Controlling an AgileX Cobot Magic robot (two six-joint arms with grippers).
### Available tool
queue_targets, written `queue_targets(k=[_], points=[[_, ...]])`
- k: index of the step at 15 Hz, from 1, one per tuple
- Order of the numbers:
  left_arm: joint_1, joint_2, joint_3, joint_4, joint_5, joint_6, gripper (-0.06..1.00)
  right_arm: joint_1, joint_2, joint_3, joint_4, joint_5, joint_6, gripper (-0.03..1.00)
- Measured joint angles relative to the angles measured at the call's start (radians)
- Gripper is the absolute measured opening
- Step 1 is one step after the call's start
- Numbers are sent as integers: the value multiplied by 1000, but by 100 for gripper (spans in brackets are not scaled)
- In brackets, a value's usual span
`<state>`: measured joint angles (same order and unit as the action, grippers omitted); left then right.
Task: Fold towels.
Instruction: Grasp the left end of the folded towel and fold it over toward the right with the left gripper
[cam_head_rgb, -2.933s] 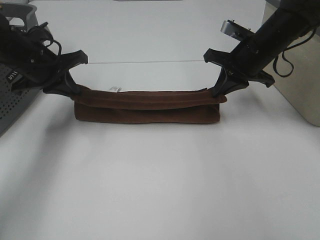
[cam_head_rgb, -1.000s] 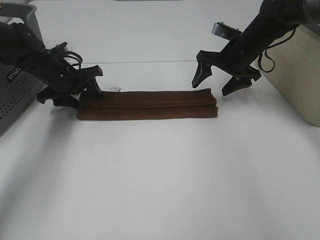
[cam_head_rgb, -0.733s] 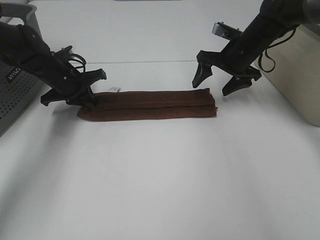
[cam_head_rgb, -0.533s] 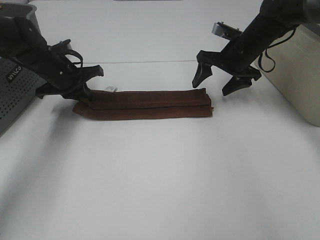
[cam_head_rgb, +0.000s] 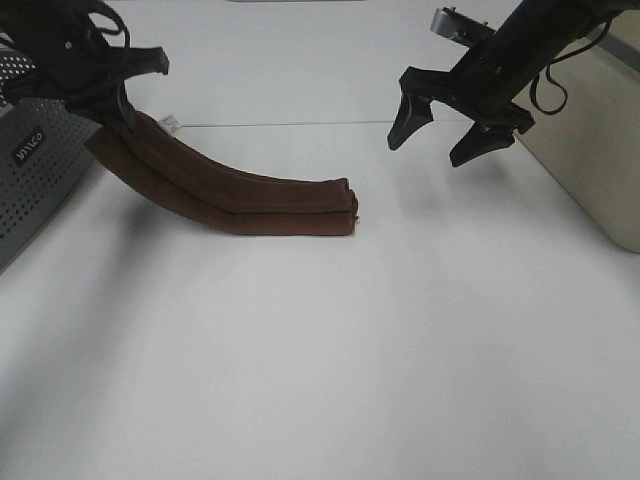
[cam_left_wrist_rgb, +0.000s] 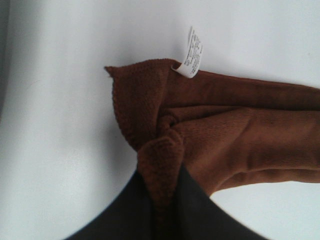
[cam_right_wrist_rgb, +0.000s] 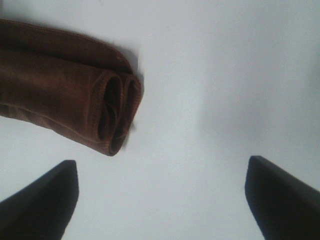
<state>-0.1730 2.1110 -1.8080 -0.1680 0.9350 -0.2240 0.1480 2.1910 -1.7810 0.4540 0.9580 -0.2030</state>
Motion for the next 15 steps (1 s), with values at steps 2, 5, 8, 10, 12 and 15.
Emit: queue_targets(k=[2,5,8,10,12,15], points=[[-27,0,-74,-9,57,-34,5,0,-23,0,-2,8,0,85],[-132,8,-129,-76,39,-70,5,0,-90,0,-6,34,0,85],[-199,68,-141,-108,11,-124,5,0,-127,0,-8,61,0,85],[-231,123,-141,-121,-32,-180,6,0,-138,0,-8,71,0,85],[-262,169,-141,-138,-102,-222,18,0,-139,0,-7,84,0,85],[-297,202,-141,-180,-172,-231,45,0,-139,0,-7,84,0,85]])
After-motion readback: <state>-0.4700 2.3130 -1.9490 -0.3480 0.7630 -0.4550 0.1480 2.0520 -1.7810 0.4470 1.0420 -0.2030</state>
